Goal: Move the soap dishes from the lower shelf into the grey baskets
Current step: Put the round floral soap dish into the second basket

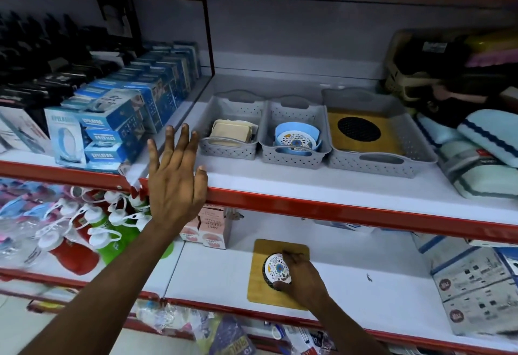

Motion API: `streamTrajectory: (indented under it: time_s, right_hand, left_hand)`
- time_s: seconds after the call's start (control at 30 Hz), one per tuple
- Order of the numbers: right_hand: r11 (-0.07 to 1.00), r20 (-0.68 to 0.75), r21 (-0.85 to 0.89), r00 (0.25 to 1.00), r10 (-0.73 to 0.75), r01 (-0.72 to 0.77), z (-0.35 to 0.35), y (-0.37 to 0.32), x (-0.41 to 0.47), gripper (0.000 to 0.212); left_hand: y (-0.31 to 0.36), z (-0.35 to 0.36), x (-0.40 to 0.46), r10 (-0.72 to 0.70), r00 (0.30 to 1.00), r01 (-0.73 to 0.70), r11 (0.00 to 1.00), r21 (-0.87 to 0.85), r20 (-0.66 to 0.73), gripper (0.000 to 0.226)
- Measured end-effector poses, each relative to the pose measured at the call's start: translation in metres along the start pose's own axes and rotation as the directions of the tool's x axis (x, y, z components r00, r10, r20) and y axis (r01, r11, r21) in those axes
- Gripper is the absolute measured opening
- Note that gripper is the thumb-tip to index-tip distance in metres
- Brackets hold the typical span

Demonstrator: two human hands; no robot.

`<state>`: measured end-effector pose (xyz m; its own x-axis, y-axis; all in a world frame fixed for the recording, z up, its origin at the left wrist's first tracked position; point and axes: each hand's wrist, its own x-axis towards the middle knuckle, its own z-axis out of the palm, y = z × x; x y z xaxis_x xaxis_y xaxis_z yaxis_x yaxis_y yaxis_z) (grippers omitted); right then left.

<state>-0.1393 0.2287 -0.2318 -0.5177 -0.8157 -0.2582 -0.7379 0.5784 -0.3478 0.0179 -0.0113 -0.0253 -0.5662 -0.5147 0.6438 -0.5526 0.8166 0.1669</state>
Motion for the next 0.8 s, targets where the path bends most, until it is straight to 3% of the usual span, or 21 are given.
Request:
streamTrajectory:
  time_s: [0.13, 0.23, 0.33, 0.4, 0.5, 0.63, 0.7, 0.8]
  right_hand:
    - [1.0, -0.03, -0.014, 0.999, -0.014, 0.014, 0.001, -0.001, 0.003, 0.097]
    - [0.997, -0.094, 0.07, 0.995, -0.021, 0.027, -0.002, -0.001, -0.002, 0.102]
    - [0.978, -0.233, 0.152, 0.967, -0.106, 0.144, -0.016, -0.01, -0.017, 0.097]
    - [0.943, -0.412, 0.132, 0.882, -0.226, 0.304, -0.031, -0.019, -0.032, 0.093]
    - [0.861, -0.627, 0.031, 0.68, -0.379, 0.508, -0.069, -0.045, -0.058, 0.087]
    - [0.77, -0.781, -0.139, 0.409, -0.472, 0.622, -0.129, -0.091, -0.079, 0.079]
    - [0.774, -0.81, -0.144, 0.376, -0.45, 0.616, -0.158, -0.107, -0.081, 0.076]
    - [0.823, -0.831, -0.058, 0.43, -0.354, 0.565, -0.192, -0.12, -0.075, 0.081]
  left_hand:
    - [-0.001, 0.0, 0.0, -0.006, 1.0, 0.006, 1.0, 0.015, 0.009, 0.07]
    - [-0.001, 0.001, -0.001, -0.002, 1.0, 0.002, 1.0, 0.011, 0.015, 0.07]
    - [-0.002, 0.0, 0.0, -0.001, 1.0, 0.001, 1.0, 0.001, 0.014, 0.071]
    - [-0.002, 0.0, 0.0, -0.005, 1.0, 0.005, 1.0, 0.001, 0.015, 0.071]
    - [0.0, -0.001, -0.001, -0.009, 1.0, 0.009, 1.0, -0.016, 0.011, 0.072]
    - [-0.002, 0.0, -0.002, -0.001, 1.0, 0.001, 0.999, -0.038, 0.007, 0.073]
    - [-0.002, -0.001, -0.001, 0.006, 1.0, -0.005, 0.999, -0.046, 0.011, 0.072]
    - [-0.001, -0.002, -0.002, 0.005, 1.0, -0.005, 0.999, -0.035, 0.013, 0.069]
